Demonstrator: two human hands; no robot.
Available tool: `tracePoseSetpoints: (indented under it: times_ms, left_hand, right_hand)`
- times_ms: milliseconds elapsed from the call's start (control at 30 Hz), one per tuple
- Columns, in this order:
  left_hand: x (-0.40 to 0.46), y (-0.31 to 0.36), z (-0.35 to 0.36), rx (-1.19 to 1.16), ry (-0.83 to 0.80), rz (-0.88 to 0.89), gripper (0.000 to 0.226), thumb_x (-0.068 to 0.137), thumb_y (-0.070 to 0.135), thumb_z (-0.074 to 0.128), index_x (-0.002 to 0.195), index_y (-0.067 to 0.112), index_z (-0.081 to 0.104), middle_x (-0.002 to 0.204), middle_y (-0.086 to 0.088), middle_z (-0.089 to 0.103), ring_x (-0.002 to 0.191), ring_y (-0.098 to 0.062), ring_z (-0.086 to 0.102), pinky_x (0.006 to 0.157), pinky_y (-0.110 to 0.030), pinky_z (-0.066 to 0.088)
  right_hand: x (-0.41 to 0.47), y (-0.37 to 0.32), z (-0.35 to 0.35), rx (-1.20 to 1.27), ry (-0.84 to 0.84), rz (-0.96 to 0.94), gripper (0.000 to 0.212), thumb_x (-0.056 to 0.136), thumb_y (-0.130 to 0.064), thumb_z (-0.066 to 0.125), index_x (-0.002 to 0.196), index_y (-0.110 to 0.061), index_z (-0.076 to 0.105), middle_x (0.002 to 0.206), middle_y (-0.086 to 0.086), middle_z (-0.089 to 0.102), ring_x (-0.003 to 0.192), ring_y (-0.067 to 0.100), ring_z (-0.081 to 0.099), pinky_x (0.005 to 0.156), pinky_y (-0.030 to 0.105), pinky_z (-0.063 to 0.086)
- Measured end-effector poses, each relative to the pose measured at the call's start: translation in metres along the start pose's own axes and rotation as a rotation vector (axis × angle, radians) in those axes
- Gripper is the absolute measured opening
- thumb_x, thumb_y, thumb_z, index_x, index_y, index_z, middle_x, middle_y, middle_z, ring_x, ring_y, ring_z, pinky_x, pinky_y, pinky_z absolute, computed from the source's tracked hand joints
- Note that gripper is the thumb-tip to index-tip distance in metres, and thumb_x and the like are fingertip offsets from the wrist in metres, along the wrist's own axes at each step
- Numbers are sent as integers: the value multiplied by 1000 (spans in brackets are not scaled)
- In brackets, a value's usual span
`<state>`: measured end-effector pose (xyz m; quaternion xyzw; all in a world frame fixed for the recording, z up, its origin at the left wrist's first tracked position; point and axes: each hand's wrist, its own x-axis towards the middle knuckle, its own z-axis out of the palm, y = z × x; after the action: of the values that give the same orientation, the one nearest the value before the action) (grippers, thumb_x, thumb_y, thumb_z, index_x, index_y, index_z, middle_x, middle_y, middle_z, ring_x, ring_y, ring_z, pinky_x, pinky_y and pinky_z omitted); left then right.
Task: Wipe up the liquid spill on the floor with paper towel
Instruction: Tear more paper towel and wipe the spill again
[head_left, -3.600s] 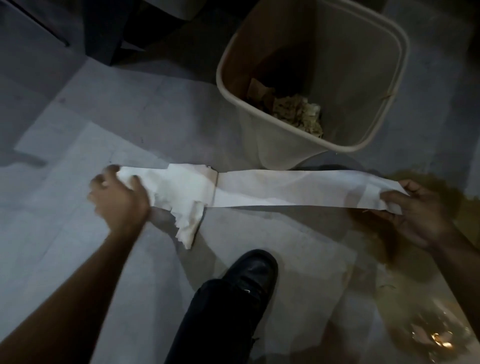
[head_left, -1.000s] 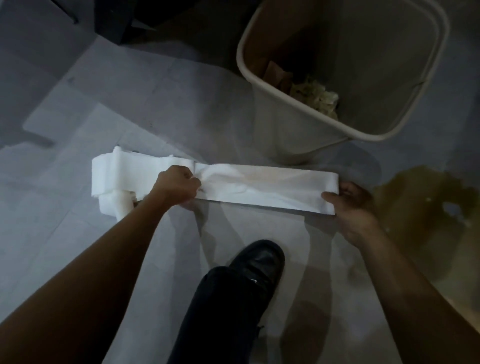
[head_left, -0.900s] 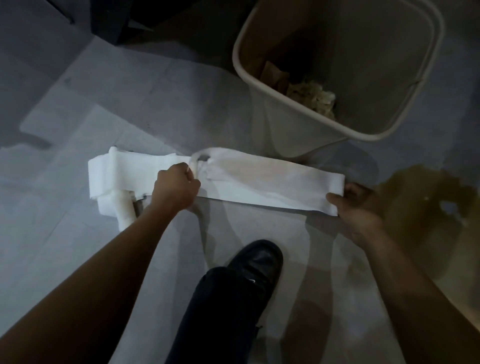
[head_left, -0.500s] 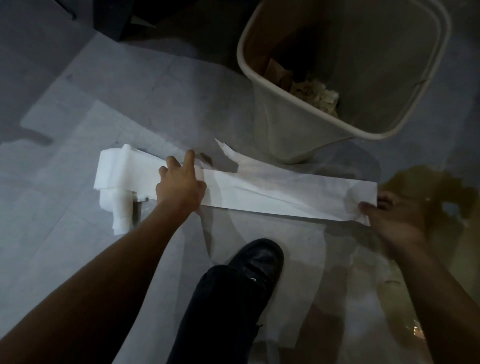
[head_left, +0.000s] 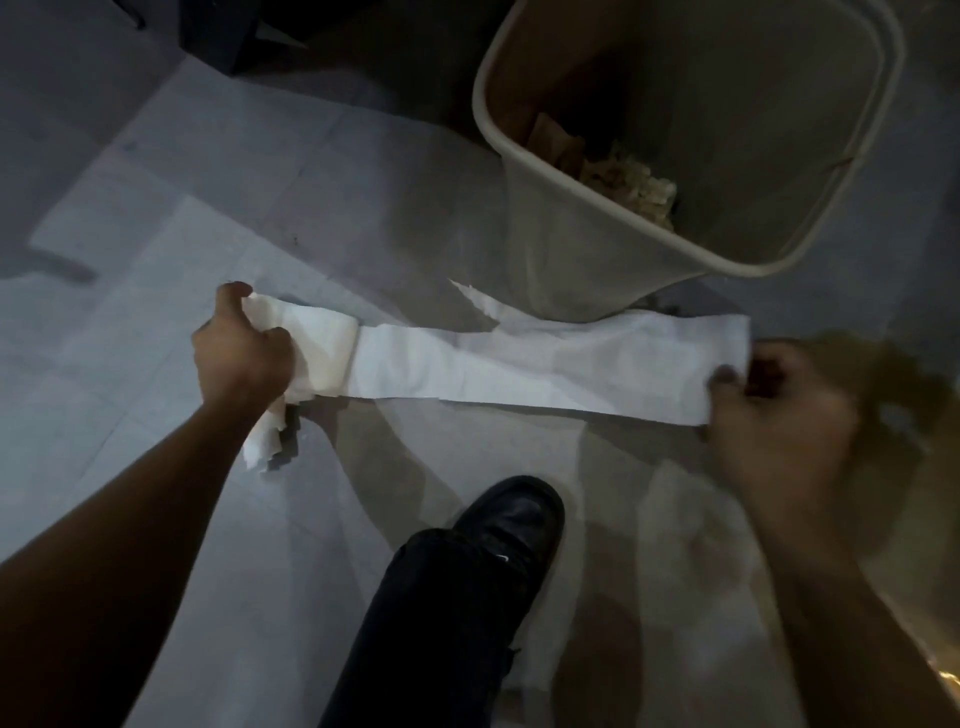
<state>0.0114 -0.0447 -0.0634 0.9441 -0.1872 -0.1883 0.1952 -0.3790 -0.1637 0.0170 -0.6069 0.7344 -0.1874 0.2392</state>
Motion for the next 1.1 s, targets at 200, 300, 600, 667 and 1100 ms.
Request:
tracePoseSetpoints:
  times_ms: [200,300,600,667,1100]
  left_hand:
    - [-10,4,9,-74,4,51,50,89,15,55,137,24,48,126,-19,61,107,-38,62,87,-41,52]
    - [-12,2,10,-93,6,86,50,88,15,56,137,22,49,123,-18,63,105,-35,63,83,-33,48]
    - [-14,-13,1,-113,-14,77,51,88,16,59,138,23,49,126,-14,60,95,-25,57,84,-28,43]
    - [-15,-13,-1,-120,-17,71,51,88,17,60,138,24,50,127,-14,61,105,-31,60,89,-31,45]
    - [-24,-2,4,-116,-38,82,51,91,16,62,141,21,49,131,-15,60,116,-34,57,99,-38,46]
  right_hand:
    - [-70,-108,97,452,-214,-215,18,76,-9,71,87,-22,65,82,-3,66,72,14,62,67,23,51]
    - [-103,-145,150,375,-544,-232,19,83,-18,73,100,-17,64,94,1,63,84,14,60,74,28,54]
    - [-94,-70,158,214,-177,-100,39,79,-44,77,102,-20,57,112,7,54,105,27,51,90,48,50]
    - [-83,-55,154,19,-223,30,87,62,-63,84,129,-25,44,135,12,38,125,33,37,101,52,44]
    - [-82,-62,194,-146,-510,-281,48,92,-18,67,136,-18,47,133,11,41,121,25,48,102,34,46]
